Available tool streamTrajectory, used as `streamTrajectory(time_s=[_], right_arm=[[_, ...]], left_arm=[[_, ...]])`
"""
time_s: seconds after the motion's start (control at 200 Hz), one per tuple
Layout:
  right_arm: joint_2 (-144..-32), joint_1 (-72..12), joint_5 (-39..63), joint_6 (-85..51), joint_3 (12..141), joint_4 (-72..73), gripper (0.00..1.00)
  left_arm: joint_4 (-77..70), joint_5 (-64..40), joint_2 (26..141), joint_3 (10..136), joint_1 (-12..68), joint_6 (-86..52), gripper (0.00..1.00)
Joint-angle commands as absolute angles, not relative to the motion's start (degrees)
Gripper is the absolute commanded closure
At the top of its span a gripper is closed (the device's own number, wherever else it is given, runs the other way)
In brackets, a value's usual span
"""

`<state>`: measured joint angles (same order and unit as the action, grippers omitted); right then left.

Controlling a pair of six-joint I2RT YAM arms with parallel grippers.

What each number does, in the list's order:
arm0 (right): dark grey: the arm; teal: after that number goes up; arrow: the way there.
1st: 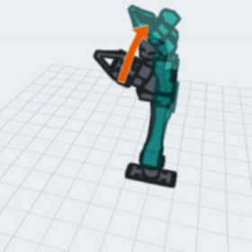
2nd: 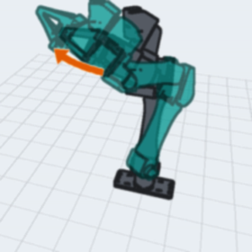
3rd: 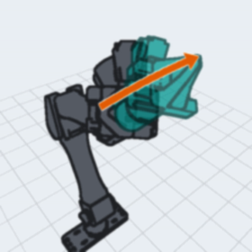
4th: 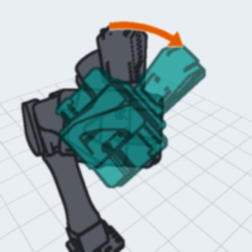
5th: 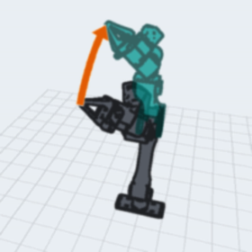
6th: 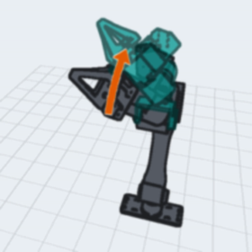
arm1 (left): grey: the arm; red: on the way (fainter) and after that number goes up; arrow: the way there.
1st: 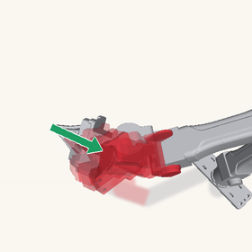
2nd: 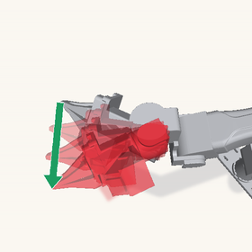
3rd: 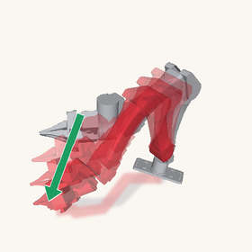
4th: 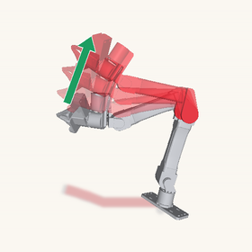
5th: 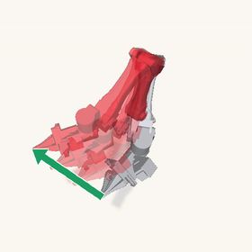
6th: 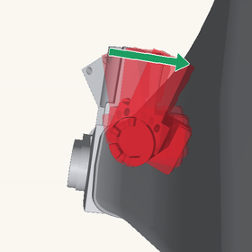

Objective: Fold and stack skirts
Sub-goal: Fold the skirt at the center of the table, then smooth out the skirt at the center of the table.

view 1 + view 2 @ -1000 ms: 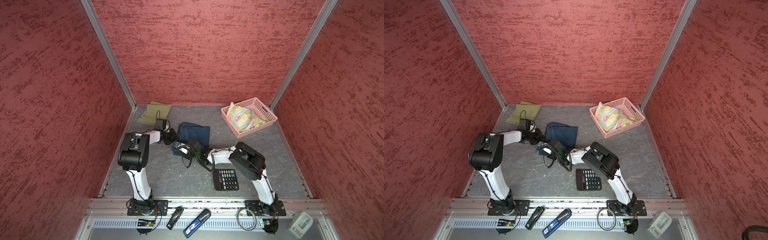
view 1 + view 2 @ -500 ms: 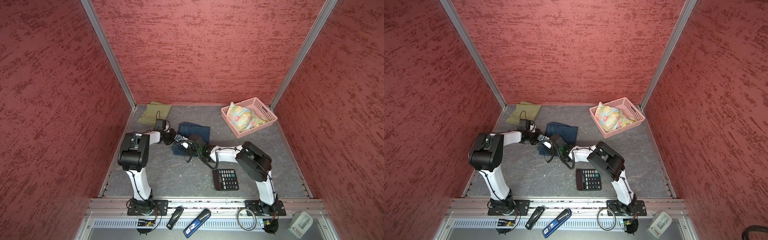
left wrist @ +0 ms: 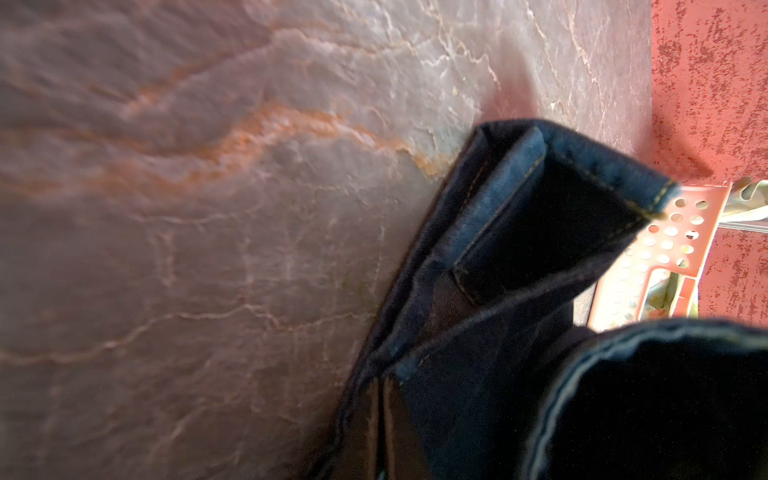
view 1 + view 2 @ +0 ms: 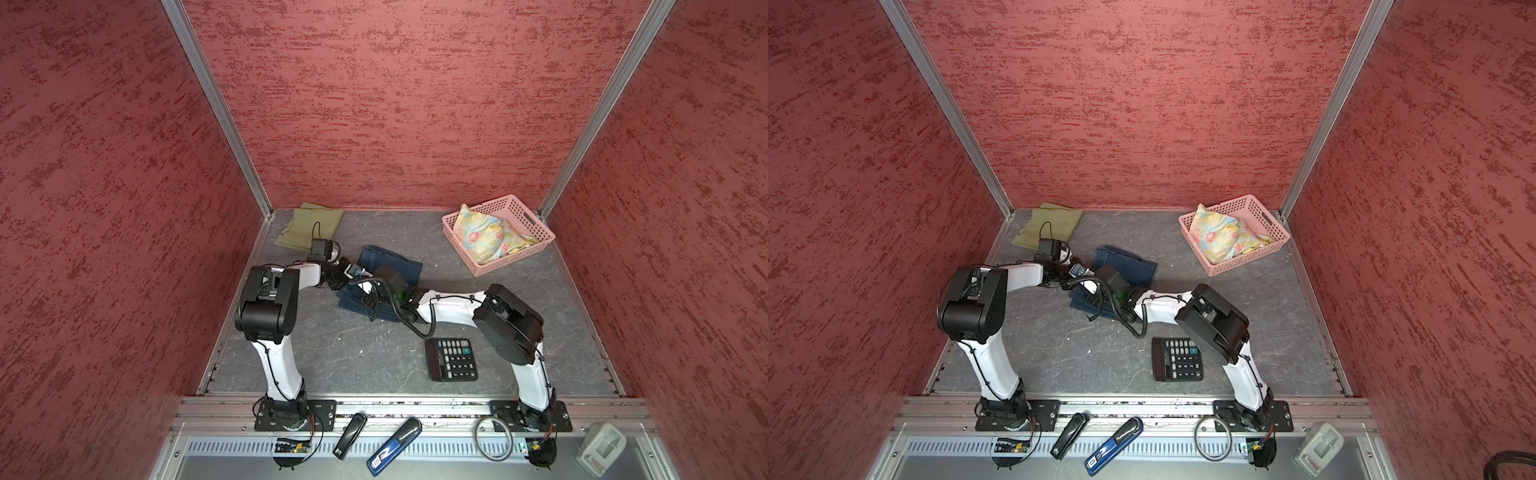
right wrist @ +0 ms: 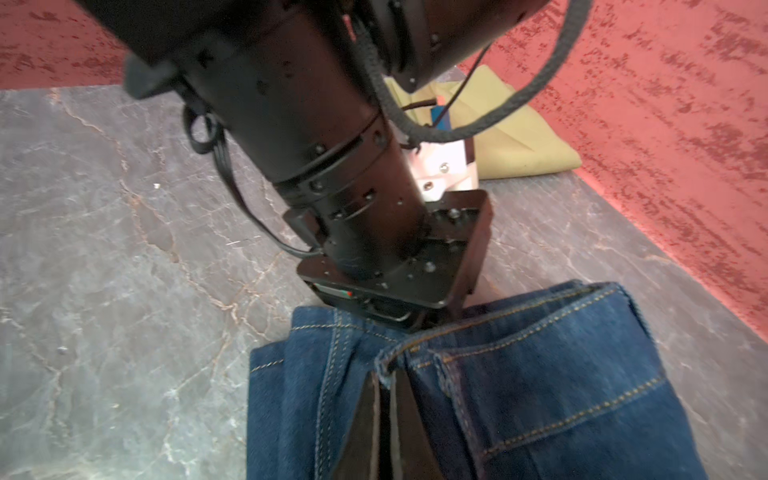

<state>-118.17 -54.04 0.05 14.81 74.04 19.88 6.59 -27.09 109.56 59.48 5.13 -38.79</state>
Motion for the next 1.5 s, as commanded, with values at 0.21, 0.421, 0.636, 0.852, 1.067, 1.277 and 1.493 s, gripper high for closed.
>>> streamTrajectory(time_s=[0.21,0.421,0.636,0.852,1.067,1.277,1.493], right_arm=[[-120.9,-55.1,3.5,11.5,74.6,24.6,1.00],[-123.6,-55.1,5.3,9.5,75.7,26.4,1.00],[-122.8,-54.7,9.2,7.1,76.4,26.9,0.84],[-112.5,-52.9,11.2,3.3,69.9,32.3,0.40],[-101.6,-50.4,7.3,-1.1,60.2,29.2,0.40],[-101.7,-46.5,6.0,-6.6,61.8,17.6,0.47],[-111.2,-45.0,9.4,-8.7,72.6,5.1,0.52]], left_arm=[[10.0,-26.4,111.8,57.5,5.3,-38.7,0.92],[10.3,-26.4,111.5,57.4,5.3,-38.7,0.93],[10.8,-26.0,111.5,57.5,5.3,-38.6,0.93],[11.5,-25.7,111.3,57.8,5.1,-38.5,0.93],[11.3,-25.9,111.6,57.8,5.1,-38.7,0.93],[10.3,-26.8,111.7,57.1,5.2,-39.2,0.93],[9.0,-27.8,109.9,54.3,5.7,-40.8,0.93]])
